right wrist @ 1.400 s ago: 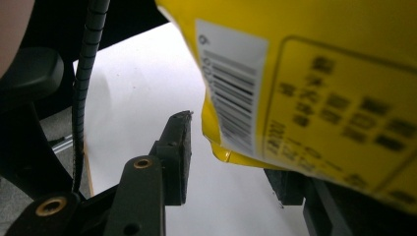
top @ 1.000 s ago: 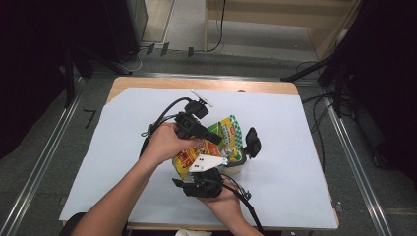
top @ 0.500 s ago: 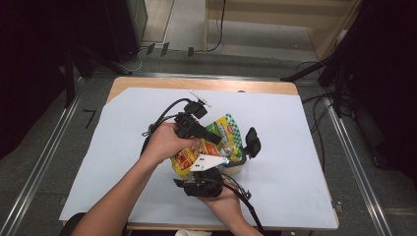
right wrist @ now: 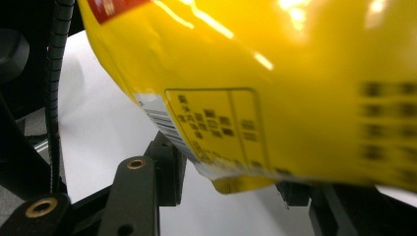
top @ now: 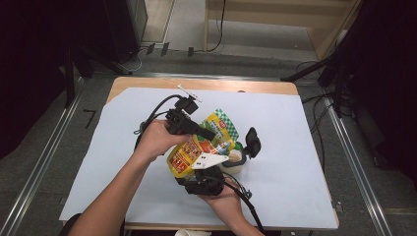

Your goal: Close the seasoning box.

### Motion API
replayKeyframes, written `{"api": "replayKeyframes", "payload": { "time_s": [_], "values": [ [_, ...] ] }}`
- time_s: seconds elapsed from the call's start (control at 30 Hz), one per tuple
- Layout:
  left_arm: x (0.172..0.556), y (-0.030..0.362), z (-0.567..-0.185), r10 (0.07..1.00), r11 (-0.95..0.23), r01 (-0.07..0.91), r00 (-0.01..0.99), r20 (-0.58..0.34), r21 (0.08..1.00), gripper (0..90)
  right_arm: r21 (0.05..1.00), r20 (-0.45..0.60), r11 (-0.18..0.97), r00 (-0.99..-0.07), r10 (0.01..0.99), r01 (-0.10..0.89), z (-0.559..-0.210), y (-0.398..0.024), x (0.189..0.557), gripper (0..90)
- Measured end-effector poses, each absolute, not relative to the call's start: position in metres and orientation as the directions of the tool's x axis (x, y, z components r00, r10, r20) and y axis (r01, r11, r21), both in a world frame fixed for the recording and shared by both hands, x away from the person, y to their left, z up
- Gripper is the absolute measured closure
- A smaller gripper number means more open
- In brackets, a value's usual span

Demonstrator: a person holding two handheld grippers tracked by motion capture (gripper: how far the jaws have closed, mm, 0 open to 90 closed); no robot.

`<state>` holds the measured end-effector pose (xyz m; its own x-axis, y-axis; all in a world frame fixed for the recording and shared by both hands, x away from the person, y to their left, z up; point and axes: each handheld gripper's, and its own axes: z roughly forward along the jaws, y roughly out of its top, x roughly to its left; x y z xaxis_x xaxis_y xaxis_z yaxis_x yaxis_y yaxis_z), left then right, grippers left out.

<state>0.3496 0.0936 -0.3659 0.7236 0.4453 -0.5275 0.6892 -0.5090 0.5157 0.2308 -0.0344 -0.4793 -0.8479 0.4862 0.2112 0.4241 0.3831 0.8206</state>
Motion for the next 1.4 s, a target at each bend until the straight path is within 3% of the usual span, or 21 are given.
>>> {"api": "replayKeyframes", "payload": {
  "time_s": [1.4],
  "values": [
    [0.344,0.147,-0.336,0.367,-0.445,0.662,0.749,-0.552,0.603,90.0,0.86,0.185,0.34,-0.853,0.488,0.381,-0.468,-0.037,0.234,51.4]
  ]
}}
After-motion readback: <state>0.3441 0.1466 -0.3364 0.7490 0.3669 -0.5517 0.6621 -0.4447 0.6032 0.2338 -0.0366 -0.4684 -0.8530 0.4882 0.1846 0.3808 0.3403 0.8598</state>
